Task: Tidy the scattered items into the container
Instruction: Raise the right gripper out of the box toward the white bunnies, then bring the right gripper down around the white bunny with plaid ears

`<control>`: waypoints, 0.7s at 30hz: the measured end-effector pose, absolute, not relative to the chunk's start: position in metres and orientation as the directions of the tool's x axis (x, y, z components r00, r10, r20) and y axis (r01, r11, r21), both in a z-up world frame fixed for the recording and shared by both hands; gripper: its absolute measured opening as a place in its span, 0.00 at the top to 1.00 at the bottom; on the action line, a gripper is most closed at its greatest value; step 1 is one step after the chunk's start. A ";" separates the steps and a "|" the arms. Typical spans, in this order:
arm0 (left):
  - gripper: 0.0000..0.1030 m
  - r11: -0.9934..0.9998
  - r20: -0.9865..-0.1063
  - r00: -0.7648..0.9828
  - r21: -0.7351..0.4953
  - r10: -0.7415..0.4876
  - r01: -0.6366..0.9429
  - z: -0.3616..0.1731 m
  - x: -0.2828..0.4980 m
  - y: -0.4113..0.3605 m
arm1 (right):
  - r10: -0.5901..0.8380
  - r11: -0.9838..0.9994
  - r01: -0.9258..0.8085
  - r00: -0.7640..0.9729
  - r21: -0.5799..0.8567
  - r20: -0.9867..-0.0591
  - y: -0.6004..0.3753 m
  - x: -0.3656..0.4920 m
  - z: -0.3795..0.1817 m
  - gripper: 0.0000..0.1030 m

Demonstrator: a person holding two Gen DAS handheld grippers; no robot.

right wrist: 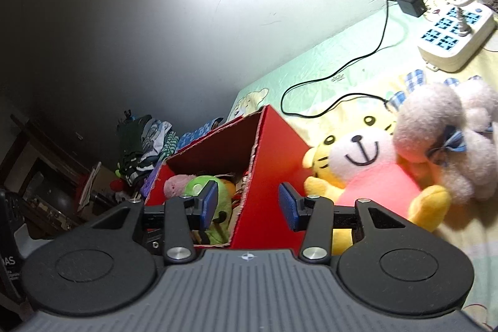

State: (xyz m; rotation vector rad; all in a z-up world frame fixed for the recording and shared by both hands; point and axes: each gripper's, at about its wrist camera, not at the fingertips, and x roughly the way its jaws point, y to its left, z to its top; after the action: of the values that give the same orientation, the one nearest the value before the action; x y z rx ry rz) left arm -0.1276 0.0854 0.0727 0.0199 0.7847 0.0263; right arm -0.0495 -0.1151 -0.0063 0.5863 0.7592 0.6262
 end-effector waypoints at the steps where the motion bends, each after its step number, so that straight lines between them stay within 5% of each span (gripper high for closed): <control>1: 0.08 1.000 -0.702 0.712 0.020 0.010 0.006 0.073 -0.126 0.077 | 0.684 0.679 -0.284 0.580 0.676 -0.443 -0.124 -0.050 -0.009 0.54; 21: 0.08 0.954 -0.754 0.589 -0.183 -0.291 0.236 0.012 -0.064 -0.040 | 0.499 0.772 -0.063 0.676 0.632 -0.542 -0.247 -0.049 -0.053 0.54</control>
State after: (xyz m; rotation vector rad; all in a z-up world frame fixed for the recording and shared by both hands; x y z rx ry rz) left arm -0.0638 -0.0401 0.0125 -0.0660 0.8898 -0.3073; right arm -0.0487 -0.2469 -0.0532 0.6199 0.7713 0.3392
